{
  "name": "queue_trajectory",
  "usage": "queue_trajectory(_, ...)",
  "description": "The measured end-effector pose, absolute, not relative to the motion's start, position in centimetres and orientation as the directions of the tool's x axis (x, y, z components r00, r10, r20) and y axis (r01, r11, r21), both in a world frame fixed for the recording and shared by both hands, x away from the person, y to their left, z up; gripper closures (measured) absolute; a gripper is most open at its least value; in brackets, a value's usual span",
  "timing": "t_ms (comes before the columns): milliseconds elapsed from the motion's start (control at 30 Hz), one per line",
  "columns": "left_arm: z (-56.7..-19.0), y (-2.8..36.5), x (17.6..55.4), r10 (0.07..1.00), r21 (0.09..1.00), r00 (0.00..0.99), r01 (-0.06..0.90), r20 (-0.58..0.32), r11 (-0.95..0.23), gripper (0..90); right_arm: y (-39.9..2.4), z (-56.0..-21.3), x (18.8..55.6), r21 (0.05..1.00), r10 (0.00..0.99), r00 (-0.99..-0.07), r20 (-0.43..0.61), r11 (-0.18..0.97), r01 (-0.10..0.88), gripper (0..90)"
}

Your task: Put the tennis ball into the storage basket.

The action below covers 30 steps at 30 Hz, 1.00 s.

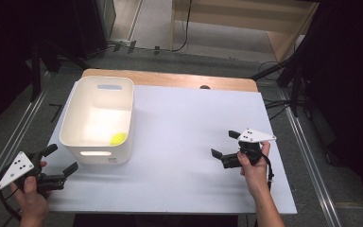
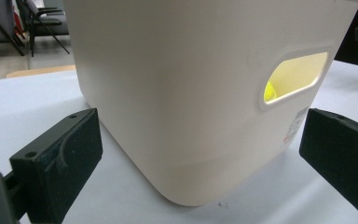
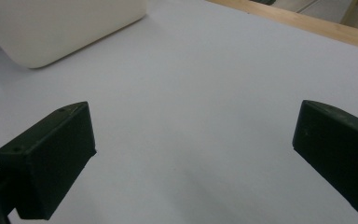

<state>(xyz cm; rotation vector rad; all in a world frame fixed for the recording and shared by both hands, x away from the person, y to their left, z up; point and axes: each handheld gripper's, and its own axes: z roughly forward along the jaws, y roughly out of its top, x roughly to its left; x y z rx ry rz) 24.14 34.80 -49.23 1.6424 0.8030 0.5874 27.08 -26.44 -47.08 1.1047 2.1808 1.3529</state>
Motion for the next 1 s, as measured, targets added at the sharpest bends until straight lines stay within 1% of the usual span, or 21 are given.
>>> queue_trajectory(333, -49.2, 34.8, 24.1, 0.768, 0.975, 0.639, 0.193, -0.039, -0.110, 0.0, -28.9, -48.6, 25.1, 0.888, 0.791, -0.599, 0.119, 0.185, 0.422, 0.0)
queue_trajectory(567, -49.2, 34.8, 24.1, 0.769, 0.975, 0.638, 0.192, -0.040, -0.109, 0.0, -30.7, -49.5, 23.6, 0.896, 0.809, -0.567, 0.151, 0.130, 0.424, 0.0)
queue_trajectory(800, -49.2, 34.8, 24.1, 0.770, 0.976, 0.637, 0.191, -0.040, -0.108, 0.0, -32.7, -50.5, 22.1, 0.900, 0.835, -0.519, 0.181, 0.073, 0.430, 0.0)
queue_trajectory(1000, -49.2, 34.9, 24.1, 0.770, 0.976, 0.637, 0.190, -0.041, -0.105, 0.0, -34.8, -51.3, 20.7, 0.910, 0.854, -0.486, 0.183, 0.040, 0.412, 0.0)
